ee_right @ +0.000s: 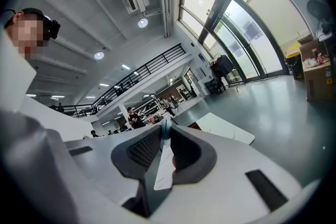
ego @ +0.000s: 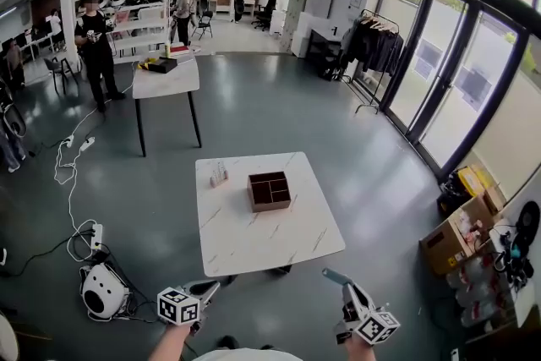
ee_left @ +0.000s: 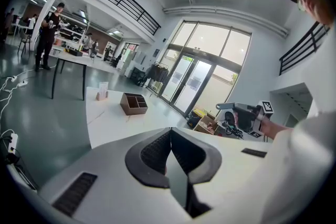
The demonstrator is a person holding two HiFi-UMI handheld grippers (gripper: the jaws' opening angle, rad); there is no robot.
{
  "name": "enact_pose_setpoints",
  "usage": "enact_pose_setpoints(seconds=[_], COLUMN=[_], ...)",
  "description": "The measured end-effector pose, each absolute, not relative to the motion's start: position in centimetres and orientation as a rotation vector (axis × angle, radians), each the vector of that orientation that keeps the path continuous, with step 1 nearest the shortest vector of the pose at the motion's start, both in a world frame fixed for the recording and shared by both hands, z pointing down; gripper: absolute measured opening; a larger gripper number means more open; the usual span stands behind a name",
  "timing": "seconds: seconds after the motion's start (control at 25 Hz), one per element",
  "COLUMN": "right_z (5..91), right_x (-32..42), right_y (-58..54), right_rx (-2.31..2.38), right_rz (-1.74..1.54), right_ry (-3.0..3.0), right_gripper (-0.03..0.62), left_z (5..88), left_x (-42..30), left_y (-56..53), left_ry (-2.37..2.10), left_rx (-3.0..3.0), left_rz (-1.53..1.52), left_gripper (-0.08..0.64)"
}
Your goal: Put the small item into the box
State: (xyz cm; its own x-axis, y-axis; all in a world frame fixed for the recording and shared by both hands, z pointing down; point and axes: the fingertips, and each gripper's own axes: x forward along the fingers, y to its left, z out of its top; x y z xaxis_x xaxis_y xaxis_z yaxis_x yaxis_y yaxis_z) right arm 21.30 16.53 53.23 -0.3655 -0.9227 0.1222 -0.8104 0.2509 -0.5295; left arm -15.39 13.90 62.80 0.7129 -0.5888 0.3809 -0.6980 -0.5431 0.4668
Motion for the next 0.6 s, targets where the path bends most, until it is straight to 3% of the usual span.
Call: enact_pose_setpoints(seconds=[0.6], right_z=[54.7], right_x=[18.3], right_y=[18.1], right_rx=[-1.684], right_rz=[-0.775], right_ry=[2.278], right_gripper=[0.076], left_z=[63.9], left_x=[-17.9], left_y=[13.3], left_ry=[-0.932], left_rx=[2.330], left_rz=[0.263], left_gripper=[0.014])
